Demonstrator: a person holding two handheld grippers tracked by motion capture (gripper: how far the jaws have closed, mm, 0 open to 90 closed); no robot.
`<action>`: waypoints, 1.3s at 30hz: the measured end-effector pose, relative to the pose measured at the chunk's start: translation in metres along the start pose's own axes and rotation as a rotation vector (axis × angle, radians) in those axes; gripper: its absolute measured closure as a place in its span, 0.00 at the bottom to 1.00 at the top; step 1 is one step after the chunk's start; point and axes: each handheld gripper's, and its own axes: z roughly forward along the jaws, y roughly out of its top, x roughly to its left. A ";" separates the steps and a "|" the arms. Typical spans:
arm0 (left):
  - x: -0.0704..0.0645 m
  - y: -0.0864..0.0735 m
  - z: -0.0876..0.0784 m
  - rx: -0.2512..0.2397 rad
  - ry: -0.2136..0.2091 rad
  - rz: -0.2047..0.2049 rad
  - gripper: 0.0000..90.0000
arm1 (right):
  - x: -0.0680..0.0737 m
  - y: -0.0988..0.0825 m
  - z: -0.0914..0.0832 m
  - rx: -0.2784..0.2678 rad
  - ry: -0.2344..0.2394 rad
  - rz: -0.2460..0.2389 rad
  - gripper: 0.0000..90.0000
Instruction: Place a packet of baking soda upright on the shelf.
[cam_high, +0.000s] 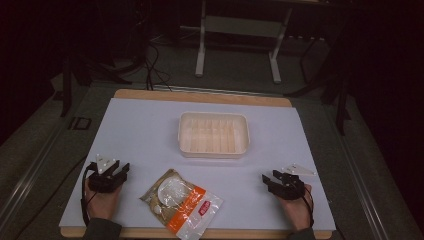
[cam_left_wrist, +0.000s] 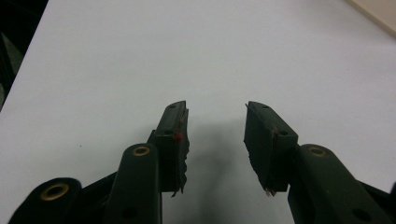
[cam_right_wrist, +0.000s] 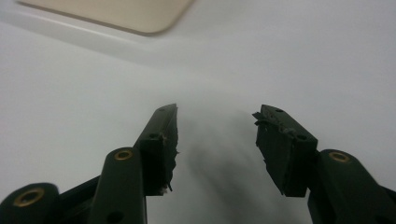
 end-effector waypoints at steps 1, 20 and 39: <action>-0.001 0.000 0.000 -0.003 0.000 0.008 0.65 | 0.003 0.001 0.000 -0.001 0.012 -0.001 0.53; -0.003 0.001 0.001 -0.005 -0.024 0.035 0.65 | 0.036 0.007 0.005 0.003 0.161 -0.025 0.49; -0.004 0.001 0.002 0.005 -0.022 0.048 0.65 | 0.069 0.012 0.007 0.009 0.280 -0.073 0.47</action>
